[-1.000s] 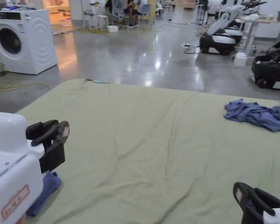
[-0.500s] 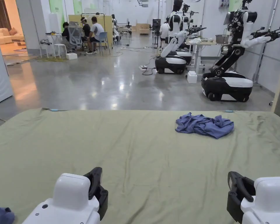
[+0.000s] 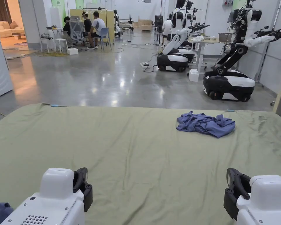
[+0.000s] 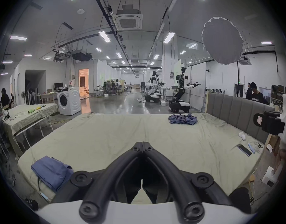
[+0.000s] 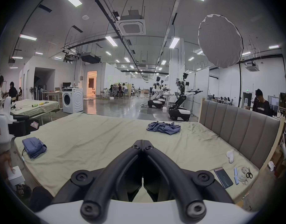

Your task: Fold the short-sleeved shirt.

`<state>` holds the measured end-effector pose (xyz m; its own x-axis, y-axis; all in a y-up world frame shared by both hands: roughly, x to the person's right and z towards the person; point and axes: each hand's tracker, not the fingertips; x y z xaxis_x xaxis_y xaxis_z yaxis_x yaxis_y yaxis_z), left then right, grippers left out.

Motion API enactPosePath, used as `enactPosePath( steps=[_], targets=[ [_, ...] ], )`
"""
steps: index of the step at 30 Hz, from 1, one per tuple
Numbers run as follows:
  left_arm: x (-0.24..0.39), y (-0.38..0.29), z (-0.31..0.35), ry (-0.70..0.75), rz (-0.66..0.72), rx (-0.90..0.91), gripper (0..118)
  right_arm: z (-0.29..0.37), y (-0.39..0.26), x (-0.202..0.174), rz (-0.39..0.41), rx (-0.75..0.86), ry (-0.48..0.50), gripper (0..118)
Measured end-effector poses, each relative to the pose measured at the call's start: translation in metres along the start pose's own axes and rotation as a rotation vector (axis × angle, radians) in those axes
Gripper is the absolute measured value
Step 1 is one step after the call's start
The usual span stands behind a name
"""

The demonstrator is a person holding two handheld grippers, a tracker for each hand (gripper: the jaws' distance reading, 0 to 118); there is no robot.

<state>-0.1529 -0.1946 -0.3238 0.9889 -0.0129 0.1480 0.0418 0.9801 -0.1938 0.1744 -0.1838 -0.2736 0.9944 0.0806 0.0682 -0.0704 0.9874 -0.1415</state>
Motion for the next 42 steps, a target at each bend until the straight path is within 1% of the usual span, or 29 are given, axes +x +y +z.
enactPosePath(
  steps=[3, 5, 8, 14, 15, 16, 17, 18, 19, 20, 21, 22, 24, 25, 26, 27, 28, 29, 32, 36, 37, 38, 39, 42],
  targets=[
    [-0.006, 0.001, 0.0, 0.002, 0.025, -0.003, 0, 0.001, -0.002, -0.001, 0.004, -0.004, -0.001, 2],
    [-0.005, 0.002, 0.002, 0.024, 0.017, 0.004, 0, 0.001, -0.005, -0.001, 0.011, -0.008, -0.002, 2],
    [-0.009, 0.005, 0.003, 0.015, 0.045, 0.011, 0, 0.002, -0.006, -0.003, 0.008, -0.013, -0.002, 2],
    [-0.009, 0.007, 0.002, 0.014, 0.043, 0.021, 0, 0.004, -0.007, -0.005, 0.009, -0.014, 0.004, 2],
    [-0.009, 0.008, 0.002, 0.013, 0.046, 0.027, 3, 0.004, -0.006, -0.005, 0.008, -0.011, 0.005, 3],
    [-0.011, 0.01, 0.002, 0.015, 0.052, 0.026, 46, 0.004, -0.005, -0.005, 0.009, -0.009, 0.012, 31],
    [-0.013, 0.012, 0.001, 0.014, 0.068, 0.023, 83, 0.004, -0.005, -0.005, 0.004, -0.011, 0.006, 70],
    [-0.016, 0.013, -0.002, -0.008, 0.096, 0.008, 95, 0.002, -0.005, -0.003, -0.004, -0.033, -0.028, 103],
    [-0.018, 0.014, -0.003, -0.01, 0.089, 0.015, 95, -0.002, -0.004, -0.003, -0.014, -0.079, -0.027, 117],
    [-0.016, 0.014, 0.0, 0.036, 0.072, 0.05, 95, -0.004, -0.004, -0.002, -0.023, -0.067, -0.014, 117],
    [-0.014, 0.016, 0.002, 0.089, 0.044, 0.057, 95, -0.004, -0.004, -0.001, -0.031, -0.043, -0.025, 117],
    [-0.012, 0.019, 0.002, 0.107, 0.009, 0.049, 95, -0.004, -0.005, 0.0, -0.036, -0.022, -0.058, 117],
    [-0.014, 0.017, 0.005, 0.061, 0.01, 0.08, 95, -0.004, -0.004, 0.001, -0.042, -0.022, -0.057, 118],
    [-0.014, 0.018, 0.007, 0.055, 0.015, 0.09, 95, -0.005, -0.003, 0.001, -0.056, -0.035, -0.079, 118],
    [-0.013, 0.02, 0.008, 0.06, 0.02, 0.096, 95, -0.007, -0.002, 0.002, -0.077, -0.085, -0.082, 118],
    [-0.012, 0.021, 0.009, 0.06, 0.019, 0.106, 95, -0.008, 0.001, 0.003, -0.106, -0.081, -0.019, 118],
    [-0.012, 0.021, 0.01, 0.058, 0.015, 0.119, 95, -0.009, 0.001, 0.005, -0.128, -0.078, 0.0, 118],
    [-0.012, 0.022, 0.011, 0.054, 0.016, 0.129, 95, -0.01, 0.0, 0.006, -0.111, -0.074, -0.018, 118],
    [-0.012, 0.022, 0.013, 0.056, 0.009, 0.14, 95, -0.01, 0.001, 0.006, -0.109, -0.058, -0.006, 118],
    [-0.013, 0.024, 0.011, 0.053, 0.022, 0.128, 95, -0.012, 0.001, 0.007, -0.087, -0.05, 0.006, 118],
    [-0.014, 0.024, 0.011, 0.054, 0.03, 0.127, 95, -0.011, 0.001, 0.007, -0.067, -0.051, -0.003, 118],
    [-0.014, 0.024, 0.011, 0.053, 0.035, 0.125, 95, -0.011, 0.001, 0.005, -0.027, -0.041, -0.03, 118],
    [-0.014, 0.024, 0.01, 0.053, 0.037, 0.125, 95, -0.01, 0.003, 0.003, -0.015, -0.034, -0.034, 118],
    [-0.015, 0.023, 0.01, 0.061, 0.037, 0.118, 96, -0.006, 0.005, 0.002, -0.045, -0.014, 0.025, 118]
  ],
)
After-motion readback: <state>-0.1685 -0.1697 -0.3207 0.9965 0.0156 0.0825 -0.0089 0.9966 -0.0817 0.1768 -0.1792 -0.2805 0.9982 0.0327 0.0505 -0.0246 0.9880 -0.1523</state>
